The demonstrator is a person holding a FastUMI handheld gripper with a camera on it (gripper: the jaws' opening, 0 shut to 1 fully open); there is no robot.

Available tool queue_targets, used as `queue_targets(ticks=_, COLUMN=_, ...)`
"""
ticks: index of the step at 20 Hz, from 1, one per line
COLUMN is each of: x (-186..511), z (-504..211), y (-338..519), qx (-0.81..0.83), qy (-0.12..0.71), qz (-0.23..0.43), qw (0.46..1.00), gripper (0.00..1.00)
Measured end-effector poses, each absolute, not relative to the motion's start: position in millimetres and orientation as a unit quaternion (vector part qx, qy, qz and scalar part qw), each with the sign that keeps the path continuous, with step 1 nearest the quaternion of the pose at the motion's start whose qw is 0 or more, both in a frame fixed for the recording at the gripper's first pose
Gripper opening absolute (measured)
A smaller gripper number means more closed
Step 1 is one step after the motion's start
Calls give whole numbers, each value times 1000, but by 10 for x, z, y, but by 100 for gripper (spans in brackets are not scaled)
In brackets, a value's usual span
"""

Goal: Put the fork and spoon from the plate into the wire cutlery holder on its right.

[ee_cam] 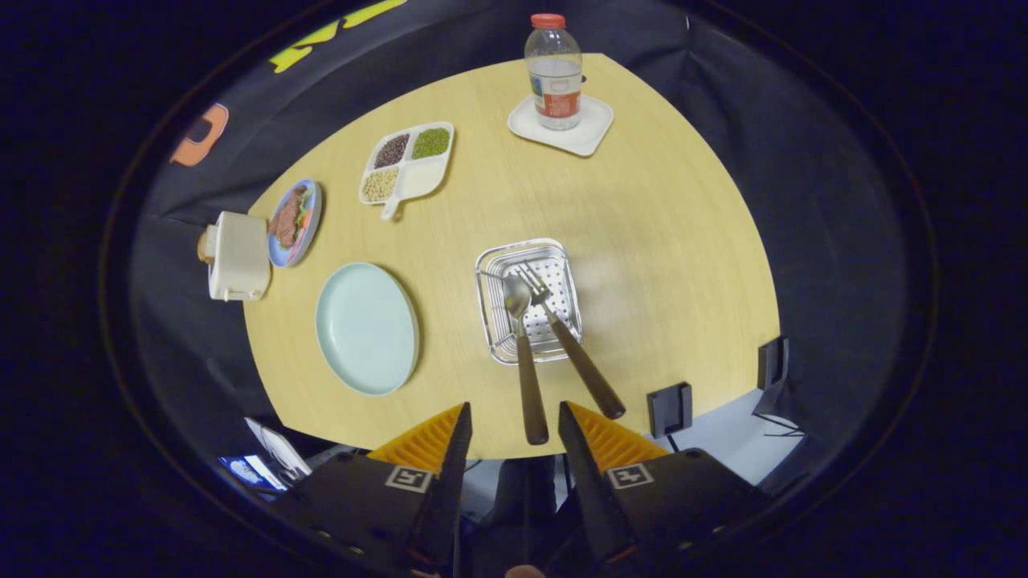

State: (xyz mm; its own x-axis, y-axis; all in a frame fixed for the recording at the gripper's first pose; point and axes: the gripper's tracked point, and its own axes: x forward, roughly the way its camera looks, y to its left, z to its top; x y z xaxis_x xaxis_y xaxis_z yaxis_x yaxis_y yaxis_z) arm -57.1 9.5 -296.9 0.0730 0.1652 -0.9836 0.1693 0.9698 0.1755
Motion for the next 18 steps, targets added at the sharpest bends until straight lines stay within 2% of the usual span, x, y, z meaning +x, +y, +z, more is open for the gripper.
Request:
queue_targets(ticks=2, x=-506, z=-2824, y=95, qx=119, qy=655, qz=1, qw=746, gripper=83)
queue_targets(ticks=5, x=-311, z=-2523, y=90, qx=94, qy=592, qz=5, qw=801, gripper=95)
queue_targets(ticks=11, x=180, z=-1252, y=407, qx=28, qy=361, qz=36, qw=932, gripper=97)
queue_targets(ticks=18, x=117, z=-55, y=791, qx=32, qy=152, qz=52, qw=986, gripper=97)
